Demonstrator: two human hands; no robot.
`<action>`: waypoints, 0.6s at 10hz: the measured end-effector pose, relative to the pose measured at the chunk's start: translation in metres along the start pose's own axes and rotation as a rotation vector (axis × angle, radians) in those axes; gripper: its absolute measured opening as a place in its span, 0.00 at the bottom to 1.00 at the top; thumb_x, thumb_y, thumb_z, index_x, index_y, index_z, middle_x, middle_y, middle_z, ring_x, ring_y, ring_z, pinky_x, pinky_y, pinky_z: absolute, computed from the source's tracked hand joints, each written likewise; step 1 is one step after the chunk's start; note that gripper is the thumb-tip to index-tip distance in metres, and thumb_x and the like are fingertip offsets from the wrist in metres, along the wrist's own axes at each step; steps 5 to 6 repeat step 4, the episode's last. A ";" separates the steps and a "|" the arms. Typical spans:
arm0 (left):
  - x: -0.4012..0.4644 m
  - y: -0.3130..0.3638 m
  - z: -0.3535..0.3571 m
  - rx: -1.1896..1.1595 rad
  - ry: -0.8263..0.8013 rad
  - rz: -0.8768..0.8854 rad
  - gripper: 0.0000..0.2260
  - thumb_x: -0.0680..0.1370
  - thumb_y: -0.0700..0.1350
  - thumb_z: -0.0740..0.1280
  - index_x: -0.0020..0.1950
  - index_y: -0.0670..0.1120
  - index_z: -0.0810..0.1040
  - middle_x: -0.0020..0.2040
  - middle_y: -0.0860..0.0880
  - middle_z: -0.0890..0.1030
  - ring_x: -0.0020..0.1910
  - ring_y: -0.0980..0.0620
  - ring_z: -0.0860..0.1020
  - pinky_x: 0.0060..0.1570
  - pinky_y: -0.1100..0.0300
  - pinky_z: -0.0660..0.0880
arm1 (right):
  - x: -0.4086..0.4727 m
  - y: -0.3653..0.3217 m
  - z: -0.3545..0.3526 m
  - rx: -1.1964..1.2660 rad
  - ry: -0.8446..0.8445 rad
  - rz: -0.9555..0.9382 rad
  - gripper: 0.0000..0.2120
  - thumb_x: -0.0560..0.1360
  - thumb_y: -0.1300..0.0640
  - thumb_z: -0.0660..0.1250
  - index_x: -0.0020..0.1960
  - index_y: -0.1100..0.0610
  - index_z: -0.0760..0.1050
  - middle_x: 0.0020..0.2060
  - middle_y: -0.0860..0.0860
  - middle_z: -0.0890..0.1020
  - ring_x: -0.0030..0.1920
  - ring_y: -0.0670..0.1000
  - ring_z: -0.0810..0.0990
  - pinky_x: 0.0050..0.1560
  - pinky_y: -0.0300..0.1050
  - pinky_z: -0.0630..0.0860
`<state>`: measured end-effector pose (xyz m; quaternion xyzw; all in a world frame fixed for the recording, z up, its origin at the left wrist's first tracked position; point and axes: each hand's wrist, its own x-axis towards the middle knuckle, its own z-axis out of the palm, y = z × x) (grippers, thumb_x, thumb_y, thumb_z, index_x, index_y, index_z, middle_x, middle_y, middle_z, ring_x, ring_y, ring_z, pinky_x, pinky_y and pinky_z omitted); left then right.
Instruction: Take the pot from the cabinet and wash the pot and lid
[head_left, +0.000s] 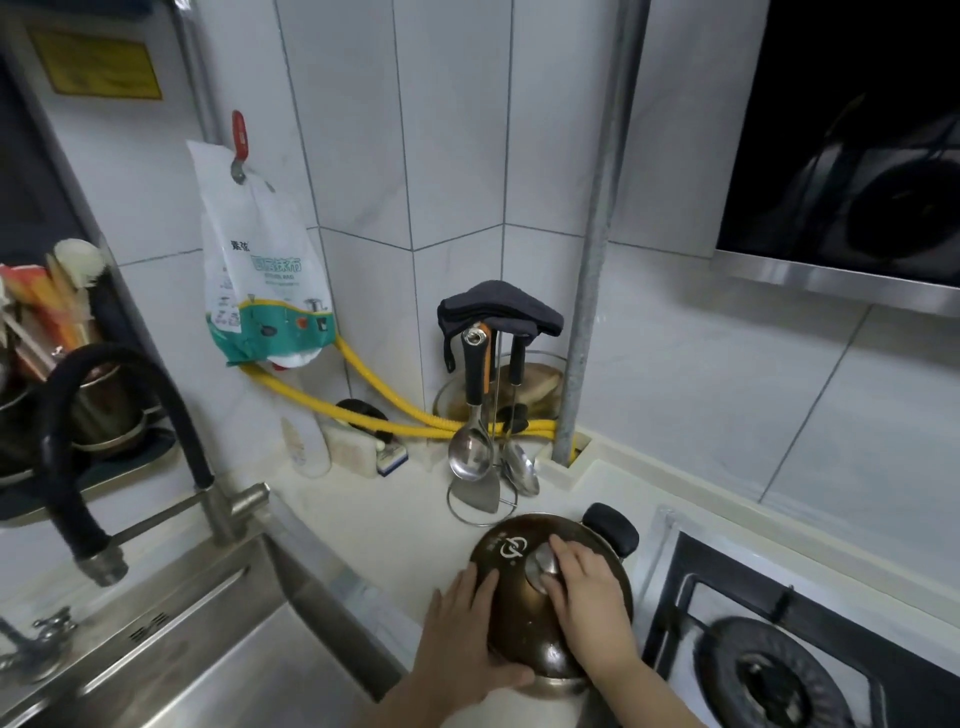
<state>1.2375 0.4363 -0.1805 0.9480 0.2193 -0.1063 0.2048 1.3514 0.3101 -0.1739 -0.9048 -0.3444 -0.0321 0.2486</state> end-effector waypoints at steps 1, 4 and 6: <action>-0.009 0.008 -0.007 0.045 -0.045 -0.055 0.45 0.70 0.63 0.65 0.78 0.52 0.43 0.79 0.45 0.46 0.77 0.42 0.48 0.73 0.40 0.47 | -0.007 -0.008 -0.010 -0.149 -0.071 0.031 0.25 0.76 0.49 0.61 0.72 0.51 0.64 0.67 0.56 0.74 0.66 0.57 0.72 0.67 0.56 0.68; -0.069 0.007 -0.068 0.174 0.207 -0.016 0.31 0.79 0.59 0.54 0.78 0.51 0.46 0.79 0.45 0.52 0.78 0.43 0.48 0.74 0.38 0.44 | -0.041 -0.059 -0.084 -0.205 -0.086 0.124 0.30 0.79 0.43 0.51 0.77 0.50 0.45 0.77 0.51 0.54 0.77 0.52 0.50 0.74 0.60 0.49; -0.069 0.007 -0.068 0.174 0.207 -0.016 0.31 0.79 0.59 0.54 0.78 0.51 0.46 0.79 0.45 0.52 0.78 0.43 0.48 0.74 0.38 0.44 | -0.041 -0.059 -0.084 -0.205 -0.086 0.124 0.30 0.79 0.43 0.51 0.77 0.50 0.45 0.77 0.51 0.54 0.77 0.52 0.50 0.74 0.60 0.49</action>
